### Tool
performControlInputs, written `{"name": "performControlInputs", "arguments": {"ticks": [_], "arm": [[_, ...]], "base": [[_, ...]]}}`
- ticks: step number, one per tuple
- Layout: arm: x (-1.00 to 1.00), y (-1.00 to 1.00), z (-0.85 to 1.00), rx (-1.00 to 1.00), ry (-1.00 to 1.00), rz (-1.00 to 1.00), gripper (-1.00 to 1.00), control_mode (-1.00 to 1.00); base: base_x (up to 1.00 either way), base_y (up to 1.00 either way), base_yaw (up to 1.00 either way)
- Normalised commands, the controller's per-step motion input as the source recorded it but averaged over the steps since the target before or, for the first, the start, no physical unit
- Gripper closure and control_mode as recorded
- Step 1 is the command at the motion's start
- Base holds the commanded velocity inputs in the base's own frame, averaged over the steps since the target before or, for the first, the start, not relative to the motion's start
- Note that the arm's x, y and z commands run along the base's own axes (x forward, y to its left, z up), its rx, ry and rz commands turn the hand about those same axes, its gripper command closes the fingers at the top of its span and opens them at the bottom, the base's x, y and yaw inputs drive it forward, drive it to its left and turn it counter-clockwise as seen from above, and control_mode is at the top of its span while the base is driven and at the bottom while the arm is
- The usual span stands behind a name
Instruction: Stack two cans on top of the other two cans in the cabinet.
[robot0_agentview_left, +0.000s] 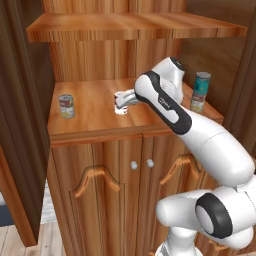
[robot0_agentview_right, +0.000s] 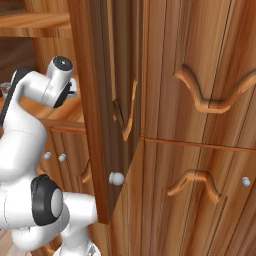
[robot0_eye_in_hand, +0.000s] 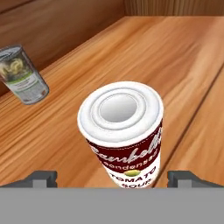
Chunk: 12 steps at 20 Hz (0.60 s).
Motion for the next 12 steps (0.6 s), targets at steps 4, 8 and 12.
{"name": "performControlInputs", "arguments": {"ticks": [4, 8, 12], "arm": [[0.17, 0.12, -0.03, 0.00, -0.01, 0.00, -1.00, -1.00], [0.10, 0.07, -0.06, 0.00, 0.00, 0.00, -1.00, -1.00], [0.02, 0.11, -0.11, 0.00, -0.03, 0.00, -1.00, -1.00]], "base": [[0.00, 0.00, 0.00], [0.00, 0.00, 0.00], [0.00, 0.00, 0.00]]}}
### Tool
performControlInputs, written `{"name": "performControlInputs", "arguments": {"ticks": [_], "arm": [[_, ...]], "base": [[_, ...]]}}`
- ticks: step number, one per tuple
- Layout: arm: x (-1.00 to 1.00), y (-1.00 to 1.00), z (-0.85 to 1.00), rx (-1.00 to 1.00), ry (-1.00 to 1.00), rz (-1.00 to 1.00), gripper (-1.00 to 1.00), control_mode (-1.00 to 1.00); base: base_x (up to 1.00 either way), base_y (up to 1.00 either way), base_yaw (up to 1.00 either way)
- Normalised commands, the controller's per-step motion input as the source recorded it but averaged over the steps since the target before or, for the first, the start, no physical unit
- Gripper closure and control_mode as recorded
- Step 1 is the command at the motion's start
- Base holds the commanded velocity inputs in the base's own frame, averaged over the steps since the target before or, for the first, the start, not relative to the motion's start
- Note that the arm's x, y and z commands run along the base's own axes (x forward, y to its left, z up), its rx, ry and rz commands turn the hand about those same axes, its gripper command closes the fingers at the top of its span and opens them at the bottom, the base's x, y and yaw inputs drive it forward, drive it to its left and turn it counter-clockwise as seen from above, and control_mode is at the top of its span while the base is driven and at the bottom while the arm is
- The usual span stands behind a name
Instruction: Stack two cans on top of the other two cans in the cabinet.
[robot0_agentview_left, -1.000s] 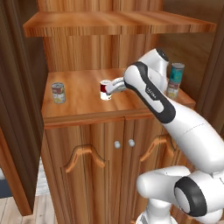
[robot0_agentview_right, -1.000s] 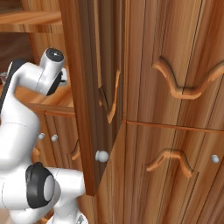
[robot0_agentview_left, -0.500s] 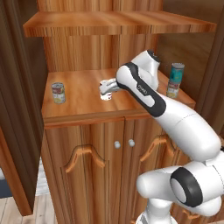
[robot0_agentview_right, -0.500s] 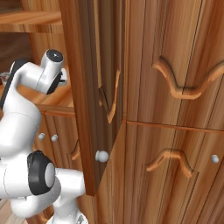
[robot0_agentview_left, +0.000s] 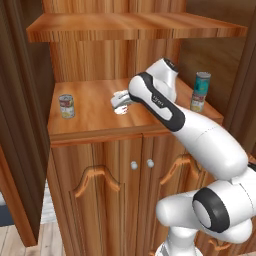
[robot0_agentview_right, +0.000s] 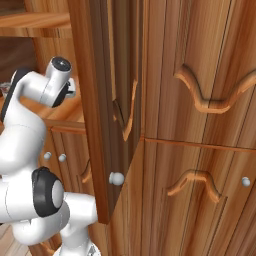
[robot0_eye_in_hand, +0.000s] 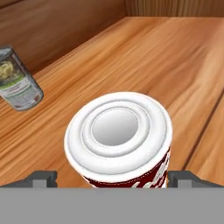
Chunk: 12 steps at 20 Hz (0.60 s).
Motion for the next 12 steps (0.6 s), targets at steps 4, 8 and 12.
{"name": "performControlInputs", "arguments": {"ticks": [4, 8, 12], "arm": [[0.13, 0.07, -0.08, 0.00, -0.04, 0.00, -1.00, -1.00], [0.09, 0.00, -0.02, -0.01, -0.04, 0.00, -1.00, -1.00], [0.10, 0.00, -0.05, 0.00, -0.01, 0.00, -1.00, -1.00]], "base": [[0.00, 0.00, 0.00], [0.00, 0.00, 0.00], [0.00, 0.00, 0.00]]}}
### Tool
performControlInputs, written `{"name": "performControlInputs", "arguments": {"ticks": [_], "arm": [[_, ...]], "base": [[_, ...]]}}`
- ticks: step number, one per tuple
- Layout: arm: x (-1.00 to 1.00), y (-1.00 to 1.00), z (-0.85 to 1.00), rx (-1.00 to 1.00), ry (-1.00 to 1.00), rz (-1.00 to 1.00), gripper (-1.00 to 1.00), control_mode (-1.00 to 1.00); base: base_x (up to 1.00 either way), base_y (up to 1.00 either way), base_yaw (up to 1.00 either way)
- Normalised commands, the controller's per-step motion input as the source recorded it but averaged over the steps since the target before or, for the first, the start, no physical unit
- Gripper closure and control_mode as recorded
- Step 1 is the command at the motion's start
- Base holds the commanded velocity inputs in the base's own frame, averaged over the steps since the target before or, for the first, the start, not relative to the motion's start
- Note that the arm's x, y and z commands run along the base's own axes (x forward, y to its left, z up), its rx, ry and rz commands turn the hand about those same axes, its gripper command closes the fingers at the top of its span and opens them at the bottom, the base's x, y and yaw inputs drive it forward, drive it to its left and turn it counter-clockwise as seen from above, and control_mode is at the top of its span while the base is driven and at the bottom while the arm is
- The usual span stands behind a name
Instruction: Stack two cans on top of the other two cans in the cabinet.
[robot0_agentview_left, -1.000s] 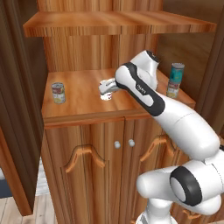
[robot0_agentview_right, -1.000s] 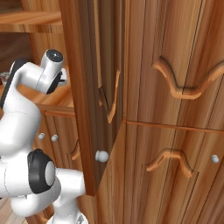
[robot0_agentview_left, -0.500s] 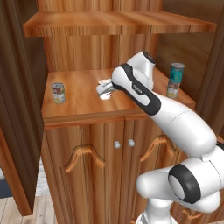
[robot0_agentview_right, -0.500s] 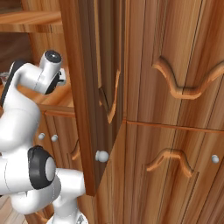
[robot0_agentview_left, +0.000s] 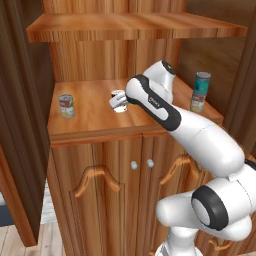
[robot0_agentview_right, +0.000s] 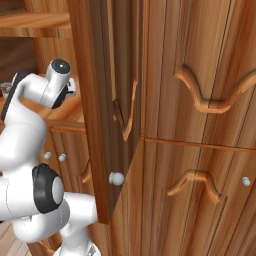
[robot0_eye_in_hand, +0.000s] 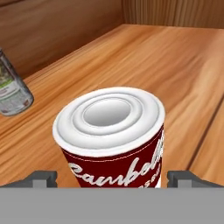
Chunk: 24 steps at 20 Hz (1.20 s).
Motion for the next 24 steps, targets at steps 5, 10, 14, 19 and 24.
{"name": "performControlInputs", "arguments": {"ticks": [5, 10, 14, 19, 24], "arm": [[0.05, 0.00, -0.04, 0.00, 0.00, 0.00, 1.00, -1.00], [0.00, 0.00, 0.00, 0.00, 0.00, 0.00, 1.00, -1.00], [-0.04, -0.01, 0.00, 0.00, -0.01, 0.00, 1.00, -1.00], [-0.22, 0.03, 0.15, 0.02, -0.07, 0.00, 1.00, -1.00], [-0.44, 0.16, 0.35, 0.09, -0.08, 0.00, 1.00, -1.00]], "base": [[0.00, 0.00, 0.00], [0.00, 0.00, 0.00], [0.00, 0.00, 0.00], [0.00, 0.00, 0.00], [0.00, 0.00, 0.00]]}}
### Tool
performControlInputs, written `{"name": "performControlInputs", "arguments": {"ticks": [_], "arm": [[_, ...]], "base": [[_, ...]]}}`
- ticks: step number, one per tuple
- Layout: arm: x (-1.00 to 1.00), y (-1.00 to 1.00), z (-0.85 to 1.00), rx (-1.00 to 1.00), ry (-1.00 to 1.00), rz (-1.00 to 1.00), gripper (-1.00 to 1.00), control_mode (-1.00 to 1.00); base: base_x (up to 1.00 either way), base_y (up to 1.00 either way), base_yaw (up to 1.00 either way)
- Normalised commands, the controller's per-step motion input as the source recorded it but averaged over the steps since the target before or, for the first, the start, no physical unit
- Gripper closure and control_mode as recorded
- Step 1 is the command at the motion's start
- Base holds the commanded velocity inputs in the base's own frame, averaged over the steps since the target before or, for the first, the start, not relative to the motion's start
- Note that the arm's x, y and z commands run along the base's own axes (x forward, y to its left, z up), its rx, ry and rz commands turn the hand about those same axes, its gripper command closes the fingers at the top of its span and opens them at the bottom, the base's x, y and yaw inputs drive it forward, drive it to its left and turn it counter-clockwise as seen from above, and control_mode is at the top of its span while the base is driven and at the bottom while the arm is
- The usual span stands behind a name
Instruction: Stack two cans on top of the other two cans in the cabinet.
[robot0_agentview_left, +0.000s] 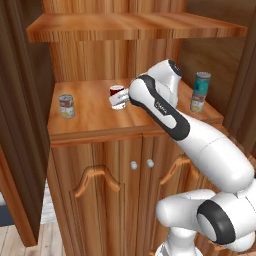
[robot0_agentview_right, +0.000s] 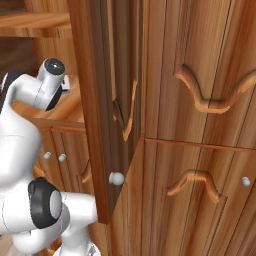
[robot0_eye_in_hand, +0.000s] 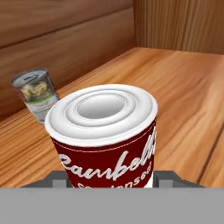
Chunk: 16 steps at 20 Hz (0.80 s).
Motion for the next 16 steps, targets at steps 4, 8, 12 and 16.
{"name": "performControlInputs", "arguments": {"ticks": [4, 8, 12, 16], "arm": [[-0.34, 0.28, 0.24, 0.15, -0.02, -0.01, 1.00, -1.00], [-0.14, 0.30, 0.31, 0.13, 0.00, -0.01, 1.00, -1.00], [-0.06, 0.44, 0.32, 0.00, -0.07, -0.01, 1.00, -1.00], [0.00, 0.33, 0.24, 0.00, -0.01, -0.01, 1.00, -1.00]], "base": [[0.00, 0.00, 0.00], [0.00, 0.00, 0.00], [0.00, 0.00, 0.00], [0.00, 0.00, 0.00]]}}
